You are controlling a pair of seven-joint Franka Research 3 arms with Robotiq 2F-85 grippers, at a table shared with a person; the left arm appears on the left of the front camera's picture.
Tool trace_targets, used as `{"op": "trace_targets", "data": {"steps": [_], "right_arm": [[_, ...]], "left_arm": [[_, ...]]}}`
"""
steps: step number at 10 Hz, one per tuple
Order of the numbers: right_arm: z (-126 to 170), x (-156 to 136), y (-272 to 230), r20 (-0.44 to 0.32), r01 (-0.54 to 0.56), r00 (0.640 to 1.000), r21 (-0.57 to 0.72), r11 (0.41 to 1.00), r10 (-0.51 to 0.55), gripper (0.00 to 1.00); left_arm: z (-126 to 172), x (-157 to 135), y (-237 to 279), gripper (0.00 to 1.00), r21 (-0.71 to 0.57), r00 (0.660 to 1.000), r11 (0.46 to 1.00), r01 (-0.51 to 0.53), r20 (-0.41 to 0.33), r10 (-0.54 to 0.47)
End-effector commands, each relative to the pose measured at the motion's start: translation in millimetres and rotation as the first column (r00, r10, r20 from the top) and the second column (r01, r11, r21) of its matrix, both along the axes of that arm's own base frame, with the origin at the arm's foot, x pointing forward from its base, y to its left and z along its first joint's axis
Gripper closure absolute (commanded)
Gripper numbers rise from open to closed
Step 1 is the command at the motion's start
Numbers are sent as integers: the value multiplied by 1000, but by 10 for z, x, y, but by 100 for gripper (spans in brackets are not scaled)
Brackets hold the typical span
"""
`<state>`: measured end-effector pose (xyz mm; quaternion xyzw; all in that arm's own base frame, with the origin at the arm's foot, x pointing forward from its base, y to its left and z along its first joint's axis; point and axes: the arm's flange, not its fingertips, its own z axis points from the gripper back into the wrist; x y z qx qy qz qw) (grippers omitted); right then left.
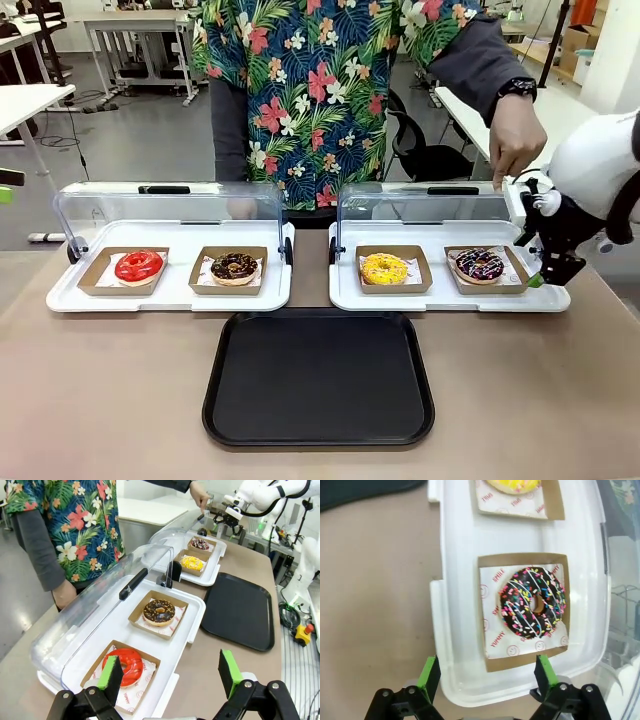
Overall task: Move the fourth donut from the left to the tray.
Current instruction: Pick up the Paper togo box containing the Donut indicated by the person and place it on the Handle tray.
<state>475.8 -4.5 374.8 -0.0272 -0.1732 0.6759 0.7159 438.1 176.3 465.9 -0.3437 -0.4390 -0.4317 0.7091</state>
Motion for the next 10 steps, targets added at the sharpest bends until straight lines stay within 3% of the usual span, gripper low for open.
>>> {"op": "trace_targets", "data": {"steps": [1,6,10], "right_arm": [[-152,83,49,31,-7,999,-63,998,9,0],[-524,292,71,-18,-15,1000,-119,993,13,0],[-640,410,42,-23,6,1000,-124,992,-9,0]], "left_arm": [[7,-5,-6,0,8,1000,1000,2,0,-2],[7,-5,-6,0,8,1000,1000,2,0,-2],[7,-5,-6,0,8,1000,1000,2,0,-2]]}}
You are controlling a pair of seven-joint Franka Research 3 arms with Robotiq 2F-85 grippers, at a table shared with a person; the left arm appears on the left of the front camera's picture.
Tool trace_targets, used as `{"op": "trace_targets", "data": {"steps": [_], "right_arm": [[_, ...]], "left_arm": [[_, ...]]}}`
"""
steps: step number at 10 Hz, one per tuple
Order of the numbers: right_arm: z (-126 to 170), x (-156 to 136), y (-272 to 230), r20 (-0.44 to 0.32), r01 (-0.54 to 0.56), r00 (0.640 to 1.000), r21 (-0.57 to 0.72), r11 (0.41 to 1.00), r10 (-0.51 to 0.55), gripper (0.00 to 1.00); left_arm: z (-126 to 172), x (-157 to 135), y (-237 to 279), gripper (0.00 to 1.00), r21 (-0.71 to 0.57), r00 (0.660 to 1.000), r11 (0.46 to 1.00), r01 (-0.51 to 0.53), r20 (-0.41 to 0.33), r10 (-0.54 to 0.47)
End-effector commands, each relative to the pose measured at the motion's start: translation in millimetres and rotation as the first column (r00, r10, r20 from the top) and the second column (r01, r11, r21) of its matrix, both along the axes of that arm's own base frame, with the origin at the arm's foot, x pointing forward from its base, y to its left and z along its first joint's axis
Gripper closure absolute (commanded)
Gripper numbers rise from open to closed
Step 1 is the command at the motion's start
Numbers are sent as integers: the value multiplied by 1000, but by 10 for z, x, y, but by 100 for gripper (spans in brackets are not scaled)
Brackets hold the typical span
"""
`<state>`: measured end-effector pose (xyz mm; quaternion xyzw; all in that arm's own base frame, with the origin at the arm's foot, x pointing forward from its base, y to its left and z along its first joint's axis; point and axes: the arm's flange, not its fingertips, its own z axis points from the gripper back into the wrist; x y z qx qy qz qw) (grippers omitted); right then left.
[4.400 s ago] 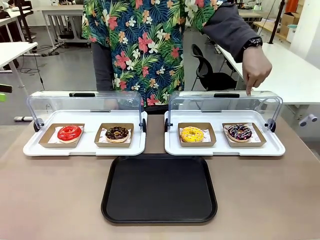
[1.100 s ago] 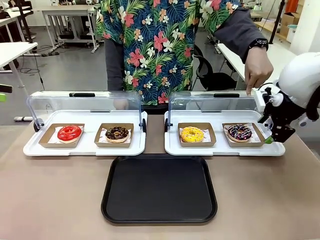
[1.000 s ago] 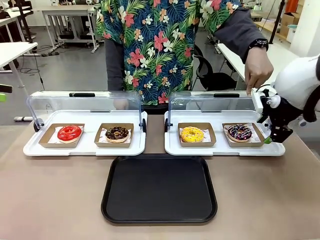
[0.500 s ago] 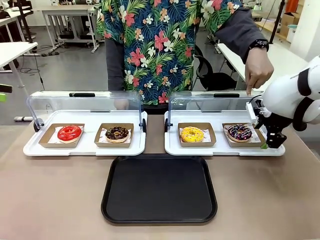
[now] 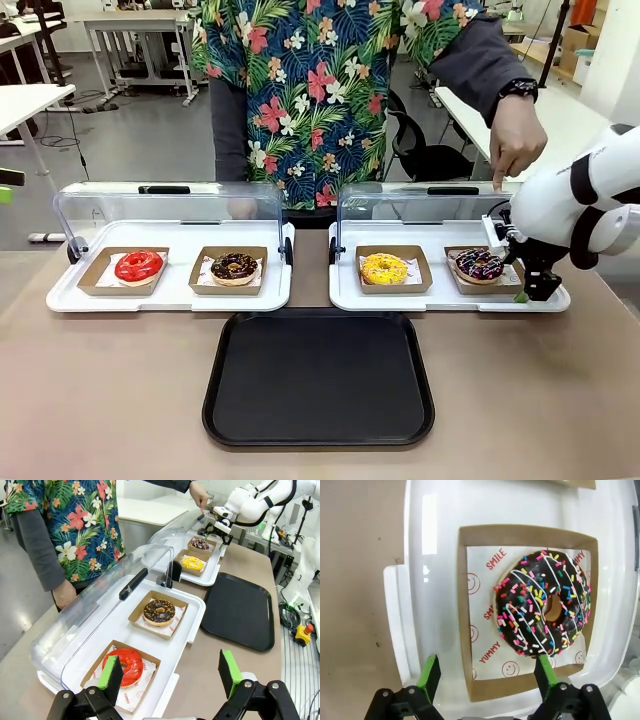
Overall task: Move the fourth donut from the left to the tray.
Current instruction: Pick up the Paper togo box containing the Donut indicated by the person and place it on the Handle tray.
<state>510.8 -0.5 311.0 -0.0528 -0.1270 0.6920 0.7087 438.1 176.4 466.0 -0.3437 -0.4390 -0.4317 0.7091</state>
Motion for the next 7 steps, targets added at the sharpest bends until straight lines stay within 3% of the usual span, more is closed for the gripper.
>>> {"op": "trace_targets", "data": {"steps": [1,2,3,4,5,7], "right_arm": [[-2,74,-12,7,35,999,-26,999,-35,0],[4,73,-23,6,38,999,-29,999,-38,0],[18,79,-22,-11,49,999,-27,998,-49,59],[17,69,-12,-15,45,999,-35,998,-45,58],[26,63,-15,-25,44,999,-40,998,-45,100],[26,50,-20,-45,40,998,-49,998,-42,100]], "left_arm": [[7,-5,-6,0,8,1000,1000,2,-1,-2],[7,-5,-6,0,8,1000,1000,2,-1,-2],[7,-5,-6,0,8,1000,1000,2,-1,-2],[7,-5,-6,0,8,1000,1000,2,-1,-2],[7,-5,-6,0,8,1000,1000,2,-1,-2],[7,-5,-6,0,8,1000,1000,2,-1,-2]]}}
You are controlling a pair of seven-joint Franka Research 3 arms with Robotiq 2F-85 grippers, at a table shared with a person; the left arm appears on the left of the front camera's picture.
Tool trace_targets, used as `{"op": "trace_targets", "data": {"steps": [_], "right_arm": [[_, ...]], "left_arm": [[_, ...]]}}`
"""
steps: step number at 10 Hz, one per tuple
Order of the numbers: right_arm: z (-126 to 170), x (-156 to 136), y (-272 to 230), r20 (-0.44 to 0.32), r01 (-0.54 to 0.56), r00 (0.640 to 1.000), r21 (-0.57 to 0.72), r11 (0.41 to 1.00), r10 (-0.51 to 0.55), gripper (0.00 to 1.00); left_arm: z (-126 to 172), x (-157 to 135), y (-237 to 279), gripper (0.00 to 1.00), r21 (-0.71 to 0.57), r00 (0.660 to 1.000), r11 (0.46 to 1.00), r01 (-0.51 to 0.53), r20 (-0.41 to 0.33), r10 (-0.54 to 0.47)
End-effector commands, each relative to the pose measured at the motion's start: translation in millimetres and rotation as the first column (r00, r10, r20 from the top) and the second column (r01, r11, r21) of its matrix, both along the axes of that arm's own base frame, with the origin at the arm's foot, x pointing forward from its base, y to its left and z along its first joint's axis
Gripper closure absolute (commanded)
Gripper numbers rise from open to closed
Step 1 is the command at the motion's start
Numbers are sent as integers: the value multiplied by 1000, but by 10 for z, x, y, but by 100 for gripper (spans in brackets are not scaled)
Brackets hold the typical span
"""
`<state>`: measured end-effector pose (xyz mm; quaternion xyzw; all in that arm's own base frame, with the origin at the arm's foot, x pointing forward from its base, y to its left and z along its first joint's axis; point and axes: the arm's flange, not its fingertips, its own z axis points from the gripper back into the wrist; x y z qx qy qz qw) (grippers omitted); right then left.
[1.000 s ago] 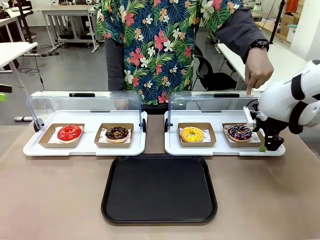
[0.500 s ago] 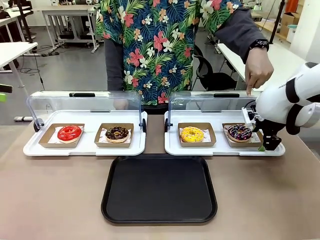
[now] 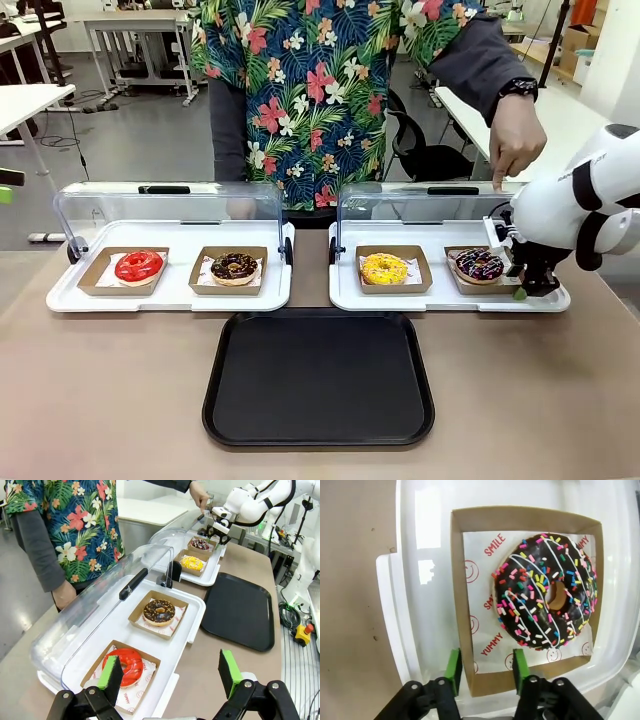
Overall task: Move the fourth donut from the left to the tray.
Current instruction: Pick up the Paper togo box containing the Donut indicated by the person and place it on the Handle tray.
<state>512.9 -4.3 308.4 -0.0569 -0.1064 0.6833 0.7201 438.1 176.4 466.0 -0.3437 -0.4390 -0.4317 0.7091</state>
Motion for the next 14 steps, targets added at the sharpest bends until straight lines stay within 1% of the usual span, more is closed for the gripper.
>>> {"op": "trace_targets", "data": {"steps": [1,2,3,7,8,9,11,12,14], "right_arm": [[50,23,18,-27,6,1000,-21,1000,-7,85],[60,25,15,-32,0,999,-25,1000,-1,94],[60,15,17,-33,-3,999,-29,1000,2,100],[67,8,9,-41,-22,999,-18,1000,21,100],[96,17,-9,-24,-14,1000,27,1000,15,100],[1,-13,5,-29,-17,999,-10,1000,17,100],[1,-13,5,-29,-17,999,-10,1000,17,100],[7,1,10,-28,-16,999,-8,1000,16,98],[346,-199,113,67,28,997,-10,1000,-28,98]], "left_arm": [[7,-4,-6,0,8,1000,1000,2,-1,-2],[7,-4,-6,0,8,1000,1000,2,-1,-2],[7,-4,-6,0,8,1000,1000,2,-1,-2],[7,-4,-6,0,8,1000,1000,2,-1,-2],[7,-4,-6,0,8,1000,1000,2,-1,-2],[7,-4,-6,0,8,1000,1000,2,-1,-2],[7,-4,-6,0,8,1000,1000,2,-1,-2],[7,-4,-6,0,8,1000,1000,2,-1,-2],[7,-4,-6,0,8,1000,1000,2,-1,-2]]}}
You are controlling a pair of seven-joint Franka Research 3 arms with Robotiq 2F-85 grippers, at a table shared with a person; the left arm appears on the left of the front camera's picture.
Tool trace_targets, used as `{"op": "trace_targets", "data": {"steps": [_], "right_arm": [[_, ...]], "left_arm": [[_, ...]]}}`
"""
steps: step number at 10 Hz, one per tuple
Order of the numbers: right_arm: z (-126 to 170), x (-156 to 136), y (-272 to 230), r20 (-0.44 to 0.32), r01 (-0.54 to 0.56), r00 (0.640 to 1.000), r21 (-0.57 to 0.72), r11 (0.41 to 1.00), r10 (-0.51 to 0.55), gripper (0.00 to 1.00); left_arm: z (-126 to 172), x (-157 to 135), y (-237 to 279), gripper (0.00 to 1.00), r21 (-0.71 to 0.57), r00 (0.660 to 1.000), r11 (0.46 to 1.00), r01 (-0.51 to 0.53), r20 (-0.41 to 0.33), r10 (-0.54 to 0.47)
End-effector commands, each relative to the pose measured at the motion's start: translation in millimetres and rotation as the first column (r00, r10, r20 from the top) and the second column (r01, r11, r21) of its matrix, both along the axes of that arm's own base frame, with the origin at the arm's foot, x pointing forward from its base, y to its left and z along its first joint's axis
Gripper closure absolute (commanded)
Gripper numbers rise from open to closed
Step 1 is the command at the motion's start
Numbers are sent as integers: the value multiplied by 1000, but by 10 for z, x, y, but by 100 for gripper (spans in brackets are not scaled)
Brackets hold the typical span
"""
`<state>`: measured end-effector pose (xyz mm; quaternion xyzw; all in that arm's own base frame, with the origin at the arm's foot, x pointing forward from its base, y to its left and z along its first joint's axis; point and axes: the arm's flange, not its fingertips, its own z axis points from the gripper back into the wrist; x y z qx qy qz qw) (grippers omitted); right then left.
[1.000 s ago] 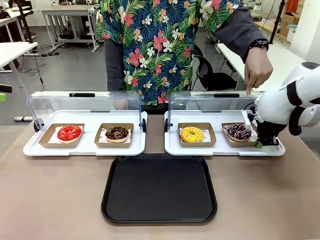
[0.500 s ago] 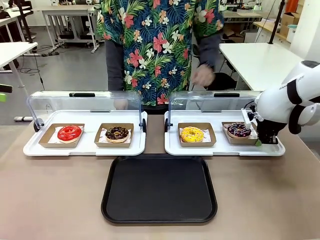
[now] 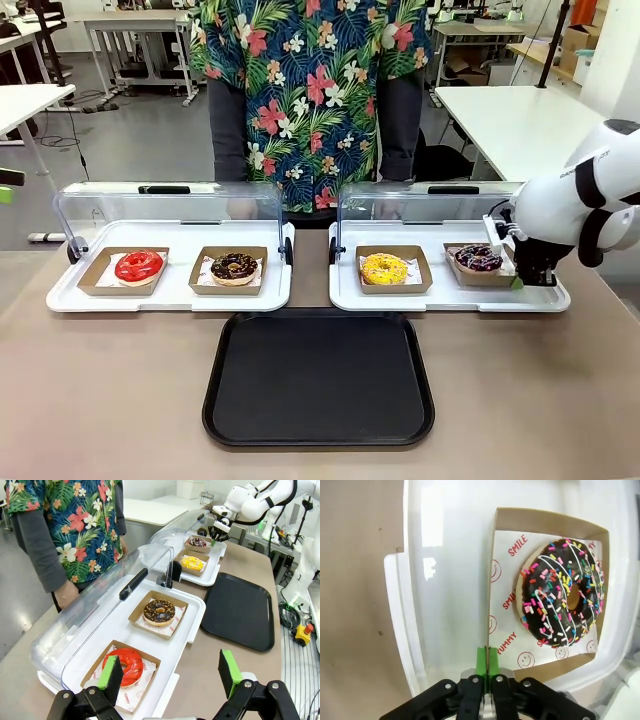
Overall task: Move the fourth donut from the left to the tray.
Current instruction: Pick up the Paper togo box containing the Donut indicated by the person and place it on the Handle tray.
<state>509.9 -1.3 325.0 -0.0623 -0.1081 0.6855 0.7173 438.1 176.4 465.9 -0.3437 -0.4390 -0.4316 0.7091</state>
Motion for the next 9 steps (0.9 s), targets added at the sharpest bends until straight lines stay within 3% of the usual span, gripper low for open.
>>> {"op": "trace_targets", "data": {"steps": [1,4,9], "right_arm": [[312,-255,161,86,44,995,-8,999,-44,98],[690,-640,548,132,57,990,-16,998,-54,98],[791,-1194,1288,50,124,991,18,992,-125,98]], "left_arm": [[7,-5,-6,0,8,1000,1000,2,0,-2],[7,-5,-6,0,8,1000,1000,2,0,-2],[7,-5,-6,0,8,1000,1000,2,0,-2]]}}
